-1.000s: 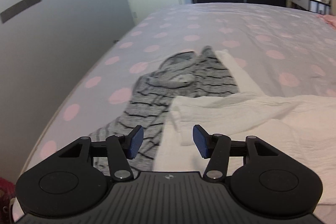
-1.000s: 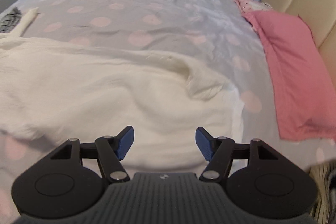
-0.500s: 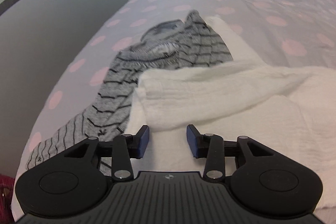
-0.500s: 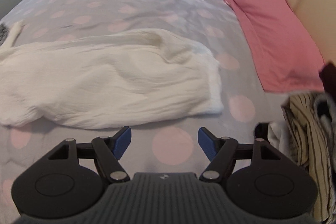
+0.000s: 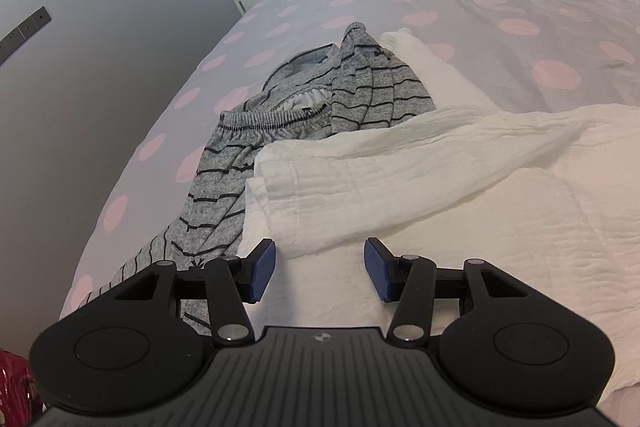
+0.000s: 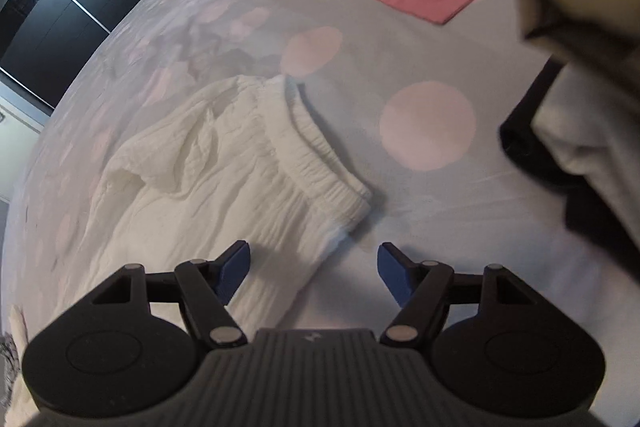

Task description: Fold clothes

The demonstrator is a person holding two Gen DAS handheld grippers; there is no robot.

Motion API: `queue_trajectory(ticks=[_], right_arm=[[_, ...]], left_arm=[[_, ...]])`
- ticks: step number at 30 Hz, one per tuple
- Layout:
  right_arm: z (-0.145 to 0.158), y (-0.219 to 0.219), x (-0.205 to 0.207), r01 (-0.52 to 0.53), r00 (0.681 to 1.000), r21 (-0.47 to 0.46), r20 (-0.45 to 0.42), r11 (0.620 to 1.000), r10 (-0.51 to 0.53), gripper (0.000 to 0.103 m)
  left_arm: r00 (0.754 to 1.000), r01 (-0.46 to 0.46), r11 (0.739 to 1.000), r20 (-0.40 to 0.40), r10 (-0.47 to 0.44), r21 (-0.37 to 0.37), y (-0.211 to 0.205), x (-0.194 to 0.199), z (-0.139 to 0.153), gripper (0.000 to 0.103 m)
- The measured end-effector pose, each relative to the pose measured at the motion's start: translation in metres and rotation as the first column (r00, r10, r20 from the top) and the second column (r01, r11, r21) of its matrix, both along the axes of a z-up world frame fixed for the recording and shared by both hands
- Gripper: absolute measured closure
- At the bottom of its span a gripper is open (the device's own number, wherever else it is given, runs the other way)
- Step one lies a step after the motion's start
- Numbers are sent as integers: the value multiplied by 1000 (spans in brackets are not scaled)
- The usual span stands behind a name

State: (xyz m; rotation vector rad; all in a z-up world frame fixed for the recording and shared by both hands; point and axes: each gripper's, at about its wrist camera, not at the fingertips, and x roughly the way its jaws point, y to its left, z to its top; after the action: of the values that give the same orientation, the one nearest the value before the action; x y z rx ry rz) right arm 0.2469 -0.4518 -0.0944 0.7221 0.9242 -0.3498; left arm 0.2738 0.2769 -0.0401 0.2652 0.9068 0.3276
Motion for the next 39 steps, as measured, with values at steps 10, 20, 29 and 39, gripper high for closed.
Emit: queue_trajectory(ticks=[10, 20, 29, 39], right_arm=[[-8, 19, 37, -11, 1000, -68, 29, 998, 13, 89], [56, 3, 17, 114, 993, -399, 62, 910, -97, 93], [34, -23, 11, 35, 997, -360, -51, 932, -57, 88], [49, -4, 4, -17, 993, -450, -111, 893, -36, 56]], left_arm=[[1000, 16, 1000, -5, -15, 10, 1, -2, -2, 56], [999, 43, 999, 5, -43, -13, 6, -19, 10, 56], [997, 79, 997, -12, -80, -22, 15, -40, 17, 56], [995, 88, 977, 54, -79, -196, 15, -31, 31, 78]])
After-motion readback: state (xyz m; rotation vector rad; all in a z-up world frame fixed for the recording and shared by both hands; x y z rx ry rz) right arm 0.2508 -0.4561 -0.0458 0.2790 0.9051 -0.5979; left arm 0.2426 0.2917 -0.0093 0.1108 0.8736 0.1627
